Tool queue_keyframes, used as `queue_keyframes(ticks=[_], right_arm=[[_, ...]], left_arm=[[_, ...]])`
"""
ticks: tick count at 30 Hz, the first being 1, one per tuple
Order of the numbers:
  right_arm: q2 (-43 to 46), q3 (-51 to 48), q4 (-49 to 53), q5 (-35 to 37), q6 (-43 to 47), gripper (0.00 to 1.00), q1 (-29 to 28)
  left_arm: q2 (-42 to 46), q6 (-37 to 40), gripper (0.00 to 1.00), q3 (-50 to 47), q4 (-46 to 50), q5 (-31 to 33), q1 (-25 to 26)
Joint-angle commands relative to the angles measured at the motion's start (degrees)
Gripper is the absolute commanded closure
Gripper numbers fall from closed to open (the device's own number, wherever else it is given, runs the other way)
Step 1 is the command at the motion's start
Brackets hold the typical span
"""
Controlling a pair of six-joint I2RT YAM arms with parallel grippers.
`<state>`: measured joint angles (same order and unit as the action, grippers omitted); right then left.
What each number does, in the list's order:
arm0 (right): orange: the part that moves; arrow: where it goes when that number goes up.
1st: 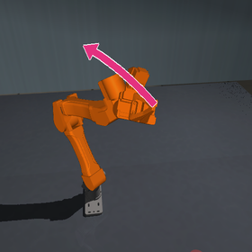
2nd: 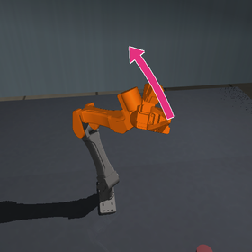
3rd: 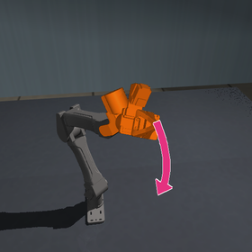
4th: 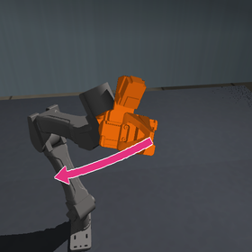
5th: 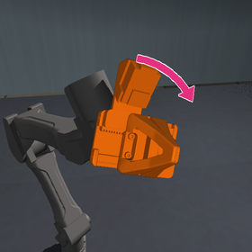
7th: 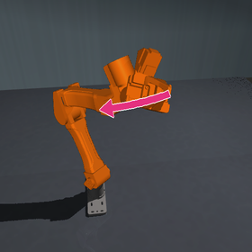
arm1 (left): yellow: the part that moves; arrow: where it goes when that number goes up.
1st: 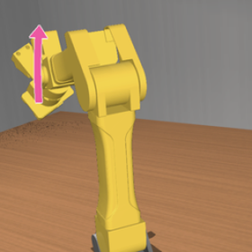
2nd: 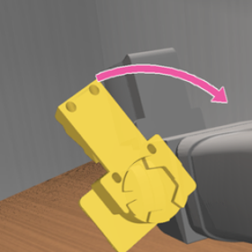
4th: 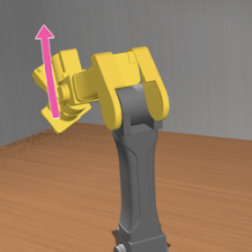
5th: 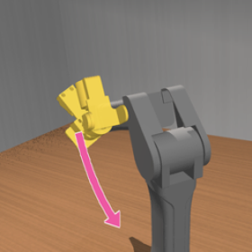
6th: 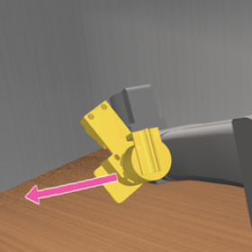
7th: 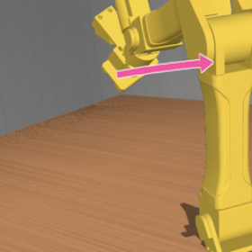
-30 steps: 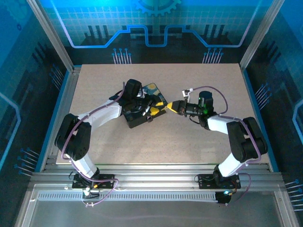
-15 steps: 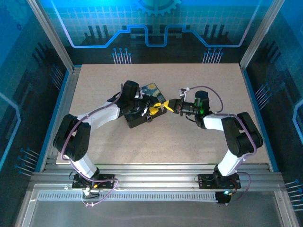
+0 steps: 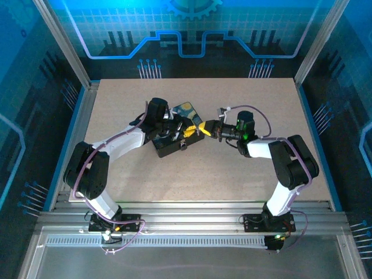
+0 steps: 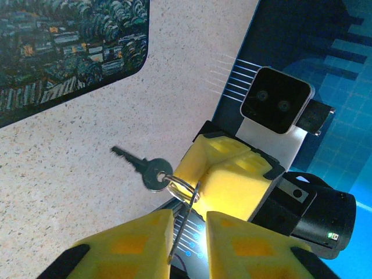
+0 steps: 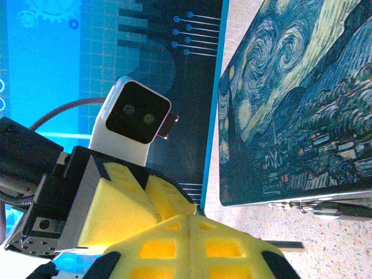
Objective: Unlock the padlock with the key
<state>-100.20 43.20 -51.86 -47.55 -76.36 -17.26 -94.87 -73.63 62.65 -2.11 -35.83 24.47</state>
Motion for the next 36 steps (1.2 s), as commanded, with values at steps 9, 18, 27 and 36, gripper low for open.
queue_keyframes(ticks=[9,18,27,36], right_arm=[[0.1,1.7,-0.9,-0.7,-1.1,1.00,-1.2],[2.0,2.1,9.9,-2.7,6.3,0.75,1.2],[1.8,2.3,8.4,-7.2,9.7,0.62,3.4],[0.3,4.5,5.6,-8.3,8.6,0.64,0.7]], left_arm=[[2.1,1.1,0.93,-1.3,-2.5,-2.5,-1.2],[-0.4,6.9,1.00,0.9,-1.7,-8.7,-2.3],[-1.0,12.2,1.00,3.2,1.3,-12.3,-3.0],[-1.4,12.3,1.00,3.5,2.0,-12.2,-2.9]])
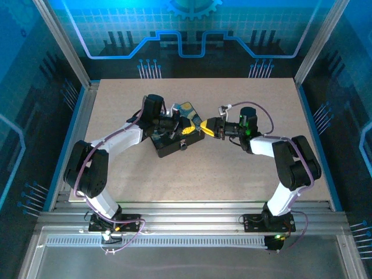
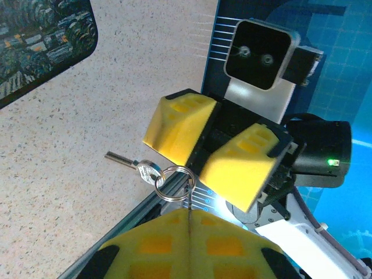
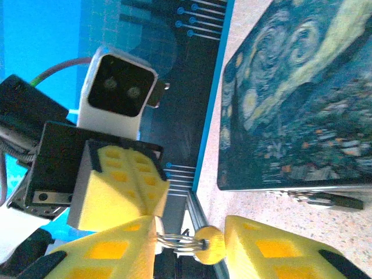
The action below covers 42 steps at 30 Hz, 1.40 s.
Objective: Unlock the padlock with the key
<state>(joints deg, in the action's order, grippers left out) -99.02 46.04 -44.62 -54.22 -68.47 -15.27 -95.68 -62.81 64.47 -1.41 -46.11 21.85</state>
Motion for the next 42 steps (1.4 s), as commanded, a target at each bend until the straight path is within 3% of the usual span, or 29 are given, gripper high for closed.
queue_keyframes(ticks=[1,17,29,31,33,37,42], right_arm=[[-0.9,1.8,-1.8,-1.7,0.7,0.64,-1.4],[-1.7,1.5,-5.8,-4.0,-1.3,0.77,-2.7],[-1.7,0.6,-8.3,-4.2,-2.3,0.98,-3.2],[-1.6,0.2,-8.9,-3.6,-2.7,1.00,-3.0],[-1.7,-0.6,-9.4,-2.8,-3.1,1.00,-2.5],[-1.4,-2.3,-9.2,-1.3,-2.8,1.00,-0.8],[-0.5,-4.3,-5.8,0.2,-0.6,1.00,1.4]], left_arm=[[-0.6,1.4,1.00,1.7,1.3,-2.0,-0.4],[-1.7,1.4,1.00,1.9,0.4,-2.9,-0.4],[-2.0,0.6,1.00,1.4,-1.3,-4.0,-0.6],[-2.1,1.0,0.86,1.4,-0.4,-3.4,-0.9],[-1.7,2.0,0.81,1.4,0.9,-2.5,-1.4],[-0.7,7.1,0.50,3.6,8.7,0.8,-1.9],[1.7,12.8,0.39,4.3,19.4,10.5,-1.2]])
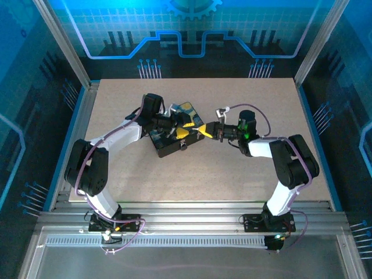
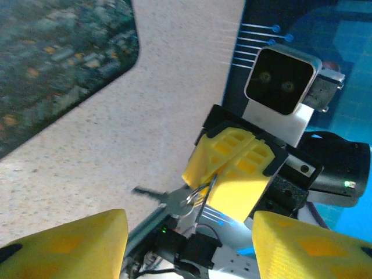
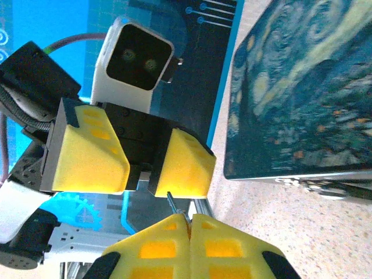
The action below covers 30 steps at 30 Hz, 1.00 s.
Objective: Unlock the padlock with the key
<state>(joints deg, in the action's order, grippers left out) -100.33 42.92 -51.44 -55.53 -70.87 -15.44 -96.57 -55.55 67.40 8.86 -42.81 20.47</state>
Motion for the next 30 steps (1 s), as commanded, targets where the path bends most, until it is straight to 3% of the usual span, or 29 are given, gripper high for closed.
queue_keyframes(ticks=[1,6,13,19,30], right_arm=[[1.2,-1.7,2.2,2.0,2.8,1.00,2.2],[3.5,-4.0,9.0,3.8,7.0,1.00,6.1],[8.2,-4.5,19.4,4.3,14.3,1.00,10.0],[11.0,-4.5,23.8,3.9,17.4,1.00,11.3],[12.4,-5.8,25.5,2.6,19.8,1.00,13.1]], left_arm=[[3.2,6.5,0.38,1.3,11.7,10.8,1.0],[4.1,7.0,0.36,1.2,20.9,29.6,8.3],[-1.7,2.8,0.33,0.8,21.7,49.7,18.1],[-9.9,-0.3,0.31,5.8,20.8,59.7,22.2],[-17.4,-3.3,0.31,13.1,26.8,71.5,22.9]])
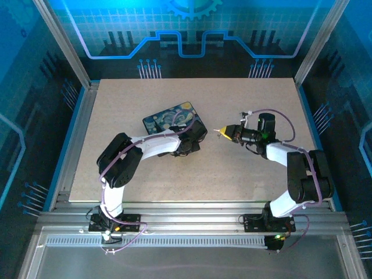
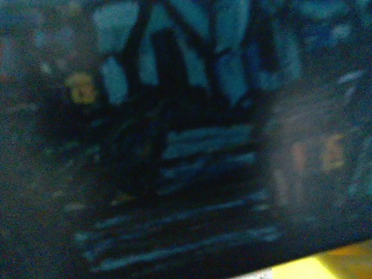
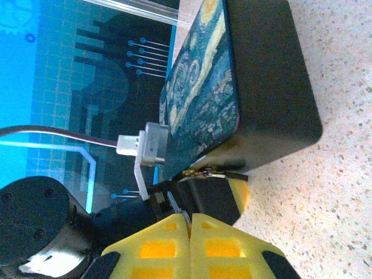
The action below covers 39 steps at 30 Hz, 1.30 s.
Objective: Unlock the padlock with the key
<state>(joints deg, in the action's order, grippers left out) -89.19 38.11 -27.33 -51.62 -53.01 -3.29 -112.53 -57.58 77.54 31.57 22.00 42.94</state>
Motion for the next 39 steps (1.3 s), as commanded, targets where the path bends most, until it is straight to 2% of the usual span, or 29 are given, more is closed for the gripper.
queue_keyframes(ticks=[1,17,23,35,39], right_arm=[[1.0,-1.1,1.1,-1.4,1.9,1.00,1.1],[-1.4,-0.5,-0.8,-2.8,1.8,1.00,1.1],[-1.5,-0.6,-0.7,-3.0,2.0,1.00,1.0],[-1.1,-0.6,-0.5,-3.8,2.8,1.00,0.7],[-0.1,-0.6,2.0,-3.5,4.8,1.00,0.1]], left_arm=[[-1.8,-1.4,0.32,3.3,4.7,7.4,0.4],[-6.1,-0.4,0.52,4.2,4.1,14.3,0.3],[-6.0,1.5,0.56,3.9,2.8,15.8,0.3],[-4.7,5.3,0.77,1.1,0.4,14.6,-1.0],[-2.9,8.6,0.83,1.2,1.1,10.7,-1.4]])
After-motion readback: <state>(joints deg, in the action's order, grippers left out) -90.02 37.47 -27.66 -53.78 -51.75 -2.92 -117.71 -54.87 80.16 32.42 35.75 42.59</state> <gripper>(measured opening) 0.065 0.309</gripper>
